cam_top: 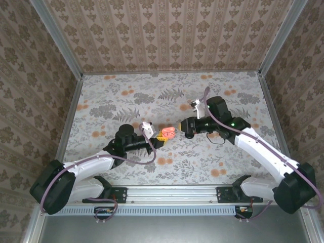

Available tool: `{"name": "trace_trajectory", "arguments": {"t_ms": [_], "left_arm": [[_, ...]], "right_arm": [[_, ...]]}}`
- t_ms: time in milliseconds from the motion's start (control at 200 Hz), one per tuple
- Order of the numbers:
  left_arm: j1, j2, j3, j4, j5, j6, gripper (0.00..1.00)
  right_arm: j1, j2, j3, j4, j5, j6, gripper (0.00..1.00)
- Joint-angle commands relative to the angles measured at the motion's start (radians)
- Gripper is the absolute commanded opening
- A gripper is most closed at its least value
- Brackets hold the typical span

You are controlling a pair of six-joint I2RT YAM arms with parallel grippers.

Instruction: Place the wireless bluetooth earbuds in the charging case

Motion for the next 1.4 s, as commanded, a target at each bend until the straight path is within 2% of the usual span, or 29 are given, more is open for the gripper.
{"name": "trace_trajectory", "arguments": {"t_ms": [0, 235, 425, 550, 635, 880, 990, 1150, 1395], "left_arm": [[-0.004, -0.016, 0.027, 0.017, 0.008, 0.007, 0.18], [-0.004, 0.005, 0.046, 0.023, 0.022, 0.003, 0.18], [-0.004, 0.014, 0.059, 0.020, 0.031, 0.001, 0.18], [-0.004, 0.016, 0.062, 0.020, 0.032, 0.001, 0.18], [-0.003, 0.017, 0.066, 0.018, 0.034, 0.002, 0.18], [-0.004, 0.032, 0.078, 0.022, 0.042, 0.002, 0.18], [-0.004, 0.036, 0.081, 0.023, 0.049, 0.003, 0.18], [-0.004, 0.038, 0.086, 0.023, 0.055, 0.005, 0.18], [-0.003, 0.033, 0.090, 0.018, 0.055, 0.010, 0.18]], "right_arm": [[-0.007, -0.071, -0.056, 0.068, 0.075, -0.039, 0.37], [-0.013, -0.207, -0.143, 0.222, 0.160, -0.104, 0.45], [-0.019, -0.267, -0.216, 0.334, 0.188, -0.179, 0.61], [-0.038, -0.266, -0.243, 0.399, 0.082, -0.287, 0.65], [-0.044, -0.253, -0.247, 0.411, 0.006, -0.384, 0.77], [-0.066, -0.230, -0.270, 0.434, -0.141, -0.662, 0.83], [-0.080, -0.215, -0.260, 0.393, -0.214, -0.777, 0.86], [-0.087, -0.147, -0.197, 0.238, -0.287, -0.967, 0.91], [-0.083, -0.029, -0.102, 0.087, -0.335, -1.121, 0.90]]}}
